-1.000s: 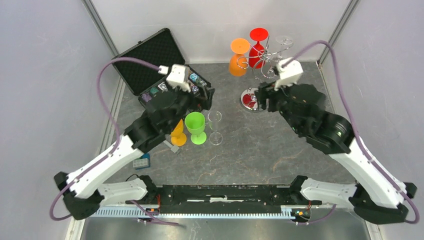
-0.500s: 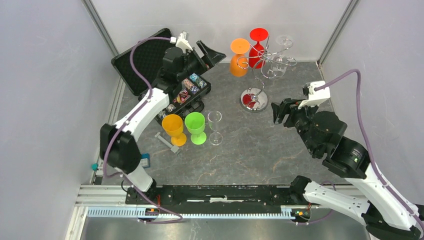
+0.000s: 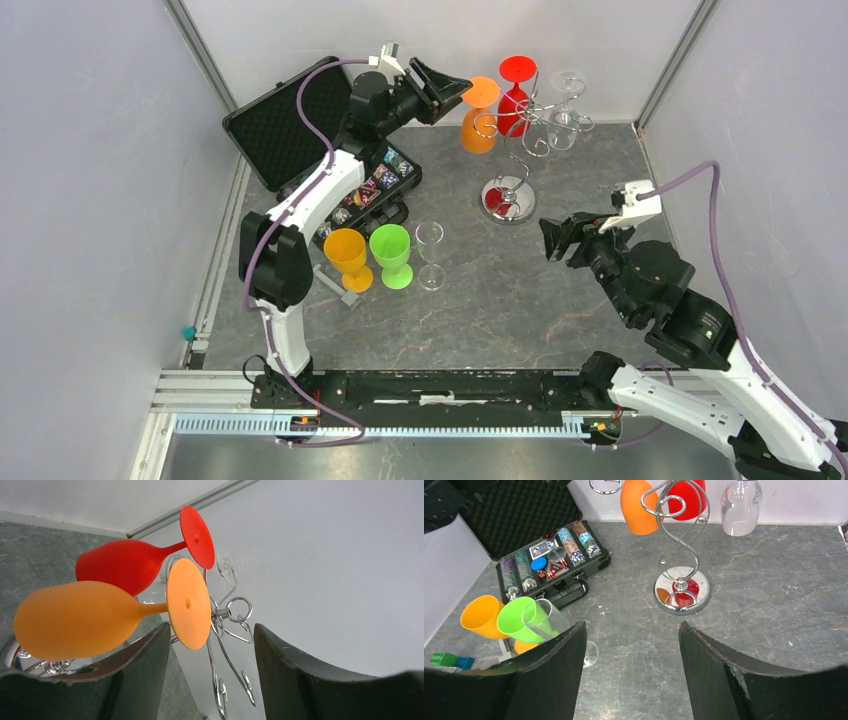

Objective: Take the wine glass off the wine glass rack

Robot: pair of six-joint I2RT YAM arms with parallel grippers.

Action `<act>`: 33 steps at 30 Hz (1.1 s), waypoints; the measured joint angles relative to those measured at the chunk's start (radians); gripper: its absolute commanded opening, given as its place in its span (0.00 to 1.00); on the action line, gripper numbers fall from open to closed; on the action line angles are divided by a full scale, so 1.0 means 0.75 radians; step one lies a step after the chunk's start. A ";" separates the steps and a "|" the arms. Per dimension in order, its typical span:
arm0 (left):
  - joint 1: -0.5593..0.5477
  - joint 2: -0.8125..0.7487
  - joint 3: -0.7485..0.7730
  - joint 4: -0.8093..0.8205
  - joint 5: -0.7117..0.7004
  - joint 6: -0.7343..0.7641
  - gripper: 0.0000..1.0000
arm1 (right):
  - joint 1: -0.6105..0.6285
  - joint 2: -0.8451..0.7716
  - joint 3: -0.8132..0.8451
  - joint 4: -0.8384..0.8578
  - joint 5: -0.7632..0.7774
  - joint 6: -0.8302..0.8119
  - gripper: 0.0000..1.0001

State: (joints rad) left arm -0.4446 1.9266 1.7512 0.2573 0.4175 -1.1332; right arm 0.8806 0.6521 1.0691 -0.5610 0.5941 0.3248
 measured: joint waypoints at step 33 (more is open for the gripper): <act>-0.086 0.098 0.148 -0.189 -0.203 -0.073 0.02 | 0.000 -0.150 -0.094 0.044 0.045 0.053 0.67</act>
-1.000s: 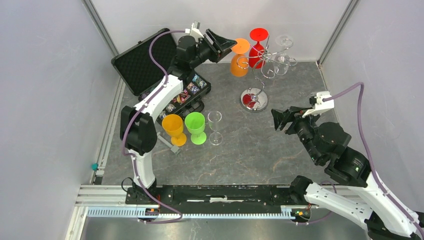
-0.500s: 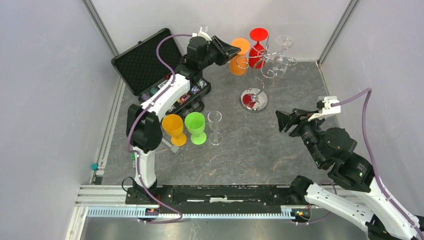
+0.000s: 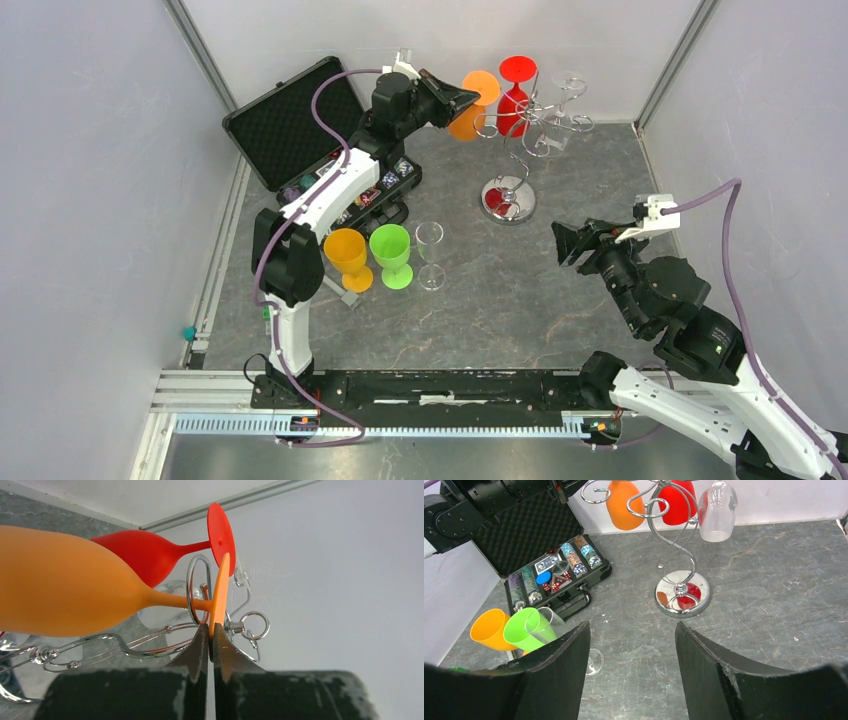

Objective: Take the wine glass off the wine glass rack

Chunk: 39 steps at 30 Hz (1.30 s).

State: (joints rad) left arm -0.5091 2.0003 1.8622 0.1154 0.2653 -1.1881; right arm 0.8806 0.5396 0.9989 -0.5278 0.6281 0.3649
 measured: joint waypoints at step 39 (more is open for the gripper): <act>-0.004 0.052 0.083 0.067 0.244 -0.068 0.02 | 0.000 -0.014 -0.033 0.020 0.001 0.038 0.82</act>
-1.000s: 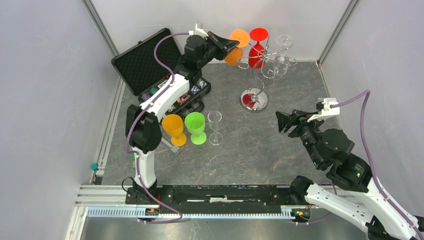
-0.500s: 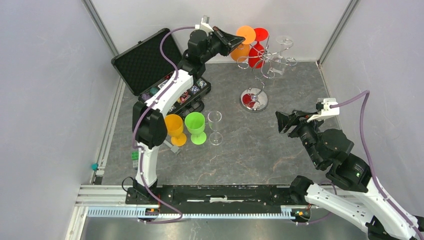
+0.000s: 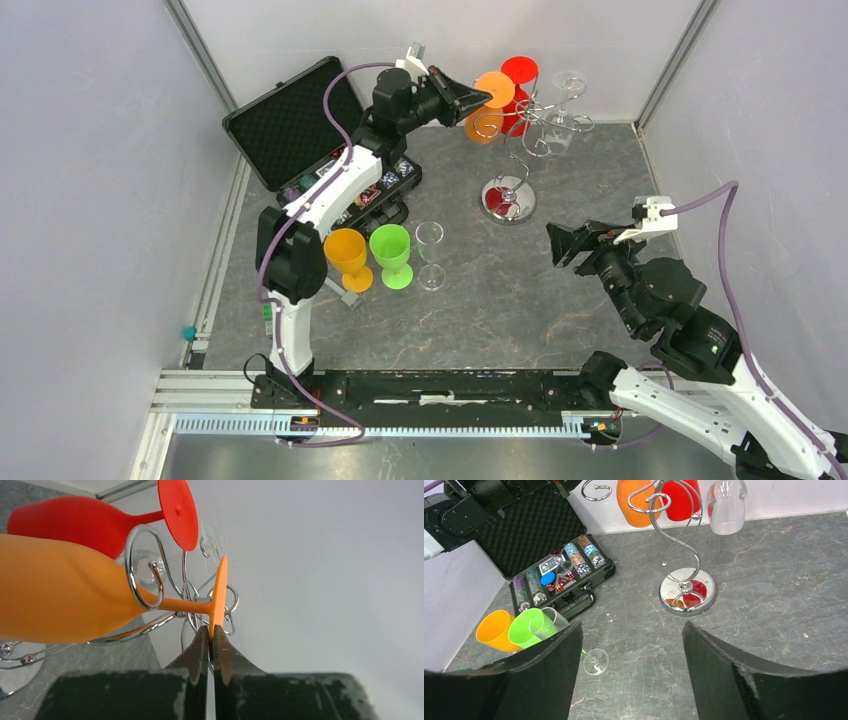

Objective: Take the wine glass off the wine glass rack

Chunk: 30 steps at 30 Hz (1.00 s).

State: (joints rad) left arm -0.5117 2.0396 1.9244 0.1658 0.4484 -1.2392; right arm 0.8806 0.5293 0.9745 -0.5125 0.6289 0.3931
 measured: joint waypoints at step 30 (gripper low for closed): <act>0.196 -1.303 -1.165 0.263 0.069 -0.263 0.02 | 0.000 0.038 -0.554 0.968 -0.569 0.310 0.98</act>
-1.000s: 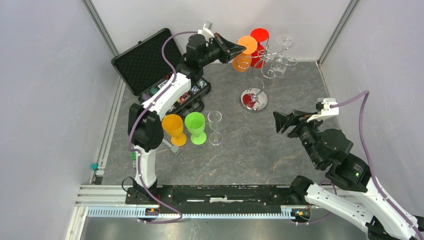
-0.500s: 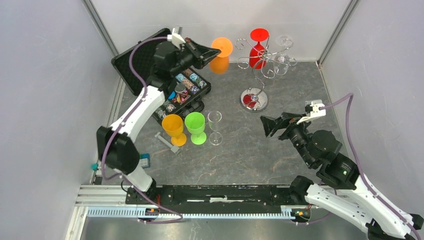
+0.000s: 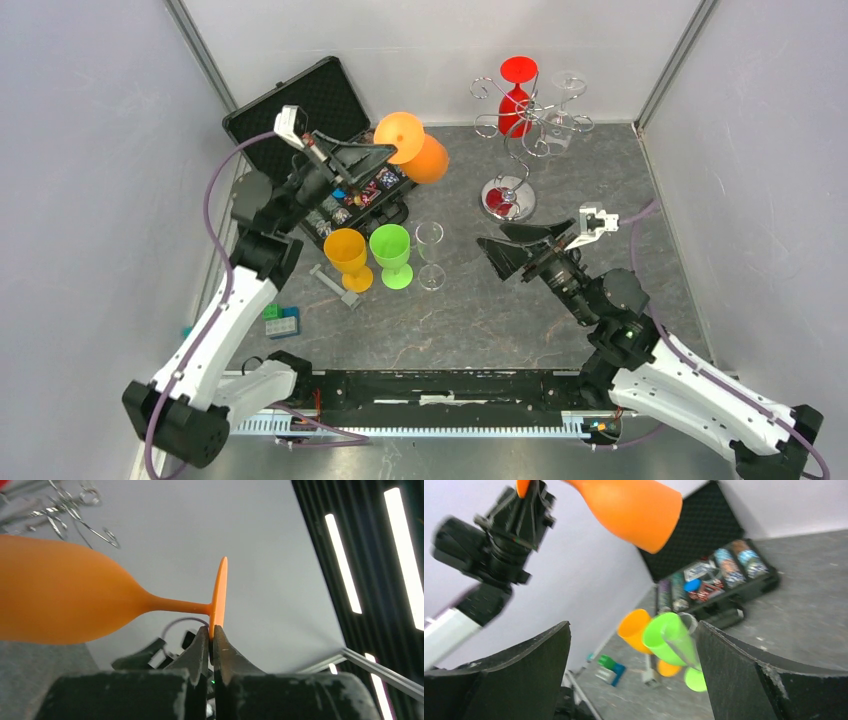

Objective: Take the wine glass off the wine glass rack

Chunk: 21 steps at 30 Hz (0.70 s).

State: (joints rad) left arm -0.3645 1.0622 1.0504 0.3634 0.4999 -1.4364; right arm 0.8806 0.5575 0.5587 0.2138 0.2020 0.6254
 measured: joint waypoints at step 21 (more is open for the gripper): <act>-0.012 -0.494 -0.304 0.374 -0.005 -0.686 0.02 | 0.063 0.652 0.126 1.223 -0.588 0.264 0.85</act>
State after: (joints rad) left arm -0.3733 0.6918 0.8227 0.6441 0.4965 -1.9511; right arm 0.9279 1.0462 0.6529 1.1309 -0.2394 0.8238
